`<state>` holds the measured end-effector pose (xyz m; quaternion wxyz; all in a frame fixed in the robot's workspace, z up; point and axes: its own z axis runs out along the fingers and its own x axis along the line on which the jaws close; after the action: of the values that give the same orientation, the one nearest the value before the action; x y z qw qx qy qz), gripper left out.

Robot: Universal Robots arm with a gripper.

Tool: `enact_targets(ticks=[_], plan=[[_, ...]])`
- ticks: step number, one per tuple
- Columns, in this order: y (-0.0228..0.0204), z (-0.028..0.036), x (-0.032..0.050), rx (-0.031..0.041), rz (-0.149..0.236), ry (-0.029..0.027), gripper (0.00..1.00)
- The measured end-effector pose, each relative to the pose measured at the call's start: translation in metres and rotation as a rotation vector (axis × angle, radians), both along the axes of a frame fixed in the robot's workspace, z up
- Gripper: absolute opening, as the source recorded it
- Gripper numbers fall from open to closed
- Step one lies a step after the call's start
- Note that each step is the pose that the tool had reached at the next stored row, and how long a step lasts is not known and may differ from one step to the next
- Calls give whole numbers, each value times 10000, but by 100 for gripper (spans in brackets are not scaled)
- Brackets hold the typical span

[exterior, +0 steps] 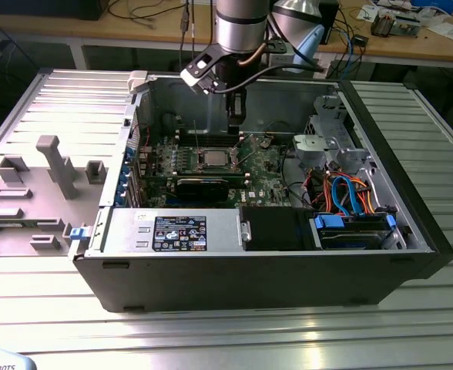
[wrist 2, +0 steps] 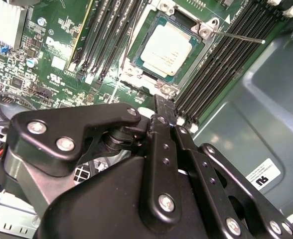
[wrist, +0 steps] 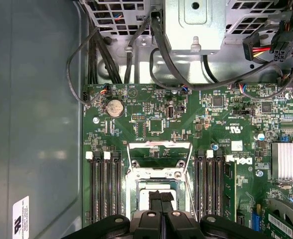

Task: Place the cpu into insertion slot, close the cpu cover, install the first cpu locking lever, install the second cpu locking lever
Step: 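Close the cpu cover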

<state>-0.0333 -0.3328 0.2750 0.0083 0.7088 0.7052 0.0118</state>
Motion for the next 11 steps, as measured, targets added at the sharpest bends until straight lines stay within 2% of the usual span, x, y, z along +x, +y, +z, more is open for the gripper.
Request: enact_targets(ticks=[11], plan=[[0,0,26,0,-1,0,11]])
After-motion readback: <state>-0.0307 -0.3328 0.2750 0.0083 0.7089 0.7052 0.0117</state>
